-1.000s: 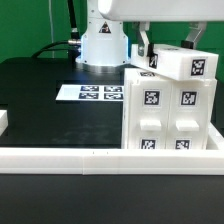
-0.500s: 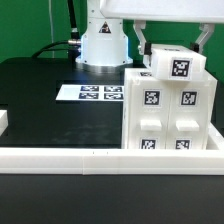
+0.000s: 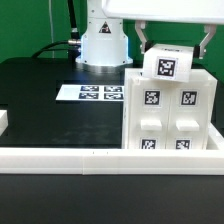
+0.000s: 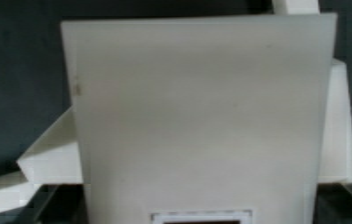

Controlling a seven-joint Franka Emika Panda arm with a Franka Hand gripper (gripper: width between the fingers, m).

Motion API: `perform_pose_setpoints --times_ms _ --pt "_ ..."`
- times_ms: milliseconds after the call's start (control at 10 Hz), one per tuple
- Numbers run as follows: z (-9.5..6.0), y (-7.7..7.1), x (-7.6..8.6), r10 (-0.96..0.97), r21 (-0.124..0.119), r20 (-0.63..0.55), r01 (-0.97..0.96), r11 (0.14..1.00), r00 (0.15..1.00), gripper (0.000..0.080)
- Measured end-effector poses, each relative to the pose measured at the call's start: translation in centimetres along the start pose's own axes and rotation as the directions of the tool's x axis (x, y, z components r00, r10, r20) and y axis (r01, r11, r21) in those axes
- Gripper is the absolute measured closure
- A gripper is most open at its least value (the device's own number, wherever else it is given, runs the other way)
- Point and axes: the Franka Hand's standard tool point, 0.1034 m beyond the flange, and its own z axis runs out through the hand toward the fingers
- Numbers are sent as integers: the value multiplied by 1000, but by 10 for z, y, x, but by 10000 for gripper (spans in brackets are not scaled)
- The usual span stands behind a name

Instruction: Assemble cabinet

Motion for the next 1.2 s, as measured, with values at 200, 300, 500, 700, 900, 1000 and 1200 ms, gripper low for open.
perform_pose_setpoints --times_ms 200,300,500,700,900,1000,1200 --pt "0 -1 -1 149 4 3 -149 989 989 241" --pt "1 -2 -2 245 11 3 -245 969 970 241" --pt "1 -6 -7 425 20 0 -425 905 905 241" --pt "1 -14 -10 559 30 0 -558 829 829 241" --pt "1 -19 -11 691 48 17 -691 721 723 241" --pt "1 -20 -10 731 60 25 -731 679 681 241" --pt "1 -21 -10 746 62 33 -746 663 665 186"
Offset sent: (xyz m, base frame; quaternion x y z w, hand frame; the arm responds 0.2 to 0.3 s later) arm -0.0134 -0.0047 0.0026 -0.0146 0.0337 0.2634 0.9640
